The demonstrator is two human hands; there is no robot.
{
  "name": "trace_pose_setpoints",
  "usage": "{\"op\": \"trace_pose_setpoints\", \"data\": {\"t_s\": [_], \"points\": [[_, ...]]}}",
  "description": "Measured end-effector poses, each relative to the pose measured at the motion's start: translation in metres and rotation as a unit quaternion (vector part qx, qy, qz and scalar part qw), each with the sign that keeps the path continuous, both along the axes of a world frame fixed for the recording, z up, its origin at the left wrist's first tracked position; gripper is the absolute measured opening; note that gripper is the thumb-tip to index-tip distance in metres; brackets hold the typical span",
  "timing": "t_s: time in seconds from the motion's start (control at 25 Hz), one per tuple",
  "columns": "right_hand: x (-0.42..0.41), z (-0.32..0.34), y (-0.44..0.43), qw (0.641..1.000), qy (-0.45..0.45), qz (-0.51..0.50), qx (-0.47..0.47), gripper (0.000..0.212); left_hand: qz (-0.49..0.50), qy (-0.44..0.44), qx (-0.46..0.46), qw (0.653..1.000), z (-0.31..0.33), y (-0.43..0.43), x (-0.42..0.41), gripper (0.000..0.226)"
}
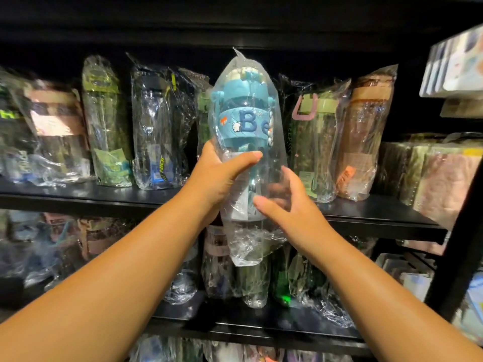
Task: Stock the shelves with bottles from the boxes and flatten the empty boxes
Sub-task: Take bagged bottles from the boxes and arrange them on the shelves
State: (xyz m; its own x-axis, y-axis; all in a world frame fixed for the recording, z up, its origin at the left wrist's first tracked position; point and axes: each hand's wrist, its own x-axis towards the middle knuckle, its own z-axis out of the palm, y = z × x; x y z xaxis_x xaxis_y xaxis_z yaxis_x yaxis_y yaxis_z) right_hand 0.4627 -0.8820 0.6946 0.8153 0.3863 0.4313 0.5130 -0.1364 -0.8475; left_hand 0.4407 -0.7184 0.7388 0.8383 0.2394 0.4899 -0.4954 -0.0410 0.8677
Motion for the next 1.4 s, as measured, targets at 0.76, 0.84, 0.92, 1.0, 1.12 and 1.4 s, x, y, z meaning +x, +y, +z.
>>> {"op": "trace_pose_setpoints", "data": {"t_s": [0.76, 0.84, 0.92, 1.0, 1.12, 1.4], "points": [[0.048, 0.015, 0.039, 0.964, -0.041, -0.251, -0.079, 0.092, 0.148, 0.038, 0.433, 0.888, -0.042, 0.081, 0.040, 0.023], [0.050, 0.015, 0.042, 0.961, -0.042, -0.260, -0.087, 0.091, 0.166, 0.043, 0.470, 0.866, -0.043, 0.079, 0.042, 0.028], [0.053, 0.013, 0.044, 0.955, -0.044, -0.276, -0.098, 0.090, 0.175, 0.059, 0.500, 0.846, -0.045, 0.078, 0.042, 0.032], [0.055, 0.012, 0.046, 0.949, -0.036, -0.291, -0.113, 0.093, 0.171, 0.062, 0.507, 0.843, -0.045, 0.079, 0.041, 0.035], [0.059, 0.015, 0.050, 0.939, -0.017, -0.313, -0.144, 0.100, 0.162, 0.069, 0.519, 0.837, -0.043, 0.078, 0.041, 0.039], [0.076, 0.021, 0.068, 0.925, 0.008, -0.344, -0.160, 0.095, 0.155, 0.080, 0.533, 0.828, -0.044, 0.079, 0.041, 0.045]]}}
